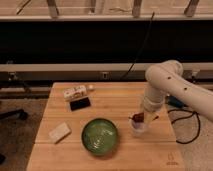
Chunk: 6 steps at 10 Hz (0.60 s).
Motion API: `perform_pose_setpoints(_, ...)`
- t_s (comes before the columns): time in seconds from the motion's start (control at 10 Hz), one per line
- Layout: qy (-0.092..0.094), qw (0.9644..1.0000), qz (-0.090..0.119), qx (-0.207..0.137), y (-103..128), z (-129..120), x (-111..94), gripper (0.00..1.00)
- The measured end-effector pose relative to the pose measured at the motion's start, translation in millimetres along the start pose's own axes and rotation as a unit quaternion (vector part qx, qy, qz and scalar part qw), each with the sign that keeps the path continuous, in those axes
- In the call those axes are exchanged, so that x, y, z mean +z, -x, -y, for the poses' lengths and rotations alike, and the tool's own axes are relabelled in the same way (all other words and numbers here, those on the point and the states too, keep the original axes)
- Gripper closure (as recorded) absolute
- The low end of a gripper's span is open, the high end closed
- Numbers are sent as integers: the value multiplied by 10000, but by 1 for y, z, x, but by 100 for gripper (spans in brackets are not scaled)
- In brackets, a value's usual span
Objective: Place the pepper in the ceramic cup
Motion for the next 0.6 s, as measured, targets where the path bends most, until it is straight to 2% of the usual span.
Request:
perform_pose_setpoints(0.2, -3, 10000, 12, 0, 1, 1, 0, 63)
perform_pose_setpoints(0.3, 89, 10000, 19, -13, 1, 2, 4, 60)
perform_pose_setpoints(0.5, 349, 9994, 20, -78, 6, 2, 20, 42)
perform_pose_setpoints(0.6, 412, 9991, 25, -87, 6, 2, 24, 32)
